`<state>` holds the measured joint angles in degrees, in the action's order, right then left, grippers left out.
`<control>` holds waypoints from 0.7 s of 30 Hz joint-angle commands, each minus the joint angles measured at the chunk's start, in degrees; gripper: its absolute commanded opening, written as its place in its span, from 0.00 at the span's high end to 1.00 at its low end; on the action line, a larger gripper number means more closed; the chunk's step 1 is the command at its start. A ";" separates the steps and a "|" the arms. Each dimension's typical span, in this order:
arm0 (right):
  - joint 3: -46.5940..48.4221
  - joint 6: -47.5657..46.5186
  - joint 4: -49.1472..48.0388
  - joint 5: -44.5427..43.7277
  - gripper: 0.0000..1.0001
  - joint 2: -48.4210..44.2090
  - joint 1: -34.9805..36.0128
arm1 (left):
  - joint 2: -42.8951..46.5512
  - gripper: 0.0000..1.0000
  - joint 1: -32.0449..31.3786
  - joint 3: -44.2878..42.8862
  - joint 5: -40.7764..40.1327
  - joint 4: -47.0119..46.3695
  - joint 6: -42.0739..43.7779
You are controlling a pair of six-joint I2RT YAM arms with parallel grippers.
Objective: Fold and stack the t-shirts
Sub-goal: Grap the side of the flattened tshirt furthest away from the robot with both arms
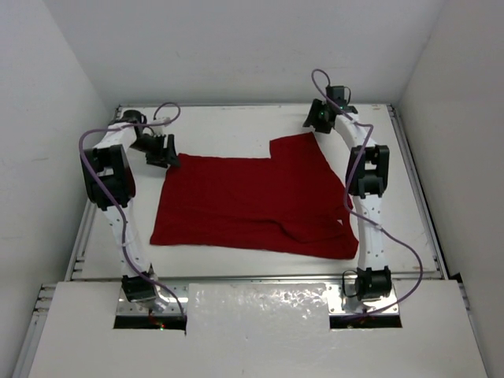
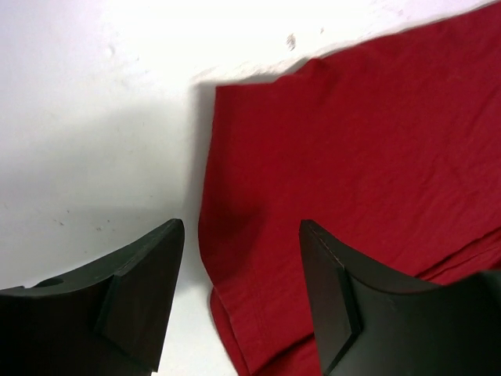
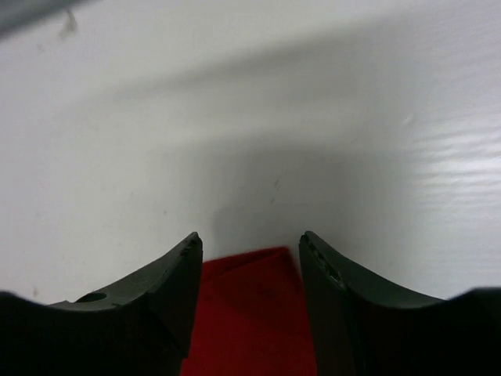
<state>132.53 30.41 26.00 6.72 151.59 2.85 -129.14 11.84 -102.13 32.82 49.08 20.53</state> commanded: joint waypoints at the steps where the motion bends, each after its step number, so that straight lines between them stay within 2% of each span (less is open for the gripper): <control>1: -2.43 -2.19 2.57 -2.66 0.48 1.09 4.53 | 2.75 0.41 0.56 1.75 1.90 -2.32 -0.84; 4: -9.30 -2.20 1.16 -6.61 0.53 -2.43 4.18 | 2.76 0.41 0.30 2.37 1.20 -3.55 -1.02; 8: -7.64 -6.49 5.46 -11.72 0.44 -3.05 3.57 | 2.06 0.41 -0.14 1.93 0.32 -4.78 -1.20; 12: -8.08 -9.32 4.76 -12.96 0.48 -4.99 3.47 | 0.82 0.41 -1.20 0.44 -0.21 -5.05 -1.46; 13: -8.25 -9.76 4.85 -12.79 0.51 -5.16 3.48 | 0.39 0.41 -1.46 0.09 -0.21 -5.05 -1.55; 14: -9.30 -10.02 4.85 -12.18 0.60 -5.42 3.65 | -0.49 0.41 -2.16 -0.44 -0.56 -4.87 -1.38; 17: -12.46 -10.64 3.28 -9.20 0.78 -6.57 3.74 | -1.72 0.41 -3.13 -0.88 -1.61 -5.66 -1.72; 18: -14.65 -10.64 2.57 -8.40 0.89 -6.92 3.74 | -1.81 0.41 -3.22 -0.79 -1.88 -6.27 -2.16; 19: -15.63 -10.38 1.96 -7.78 0.95 -7.88 3.74 | -1.82 0.41 -3.31 -0.71 -2.32 -7.58 -2.43; 20: -17.20 -10.20 0.73 -7.34 1.00 -8.50 3.74 | -1.64 0.47 -3.31 -0.79 -2.23 -8.20 -2.60; 21: -17.91 -10.20 0.20 -7.08 1.00 -9.02 3.74 | -1.55 0.51 -3.31 -0.79 -1.97 -8.65 -2.69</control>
<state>118.17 21.28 24.18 -2.07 144.09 6.44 -129.58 9.26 -101.47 31.38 43.86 18.68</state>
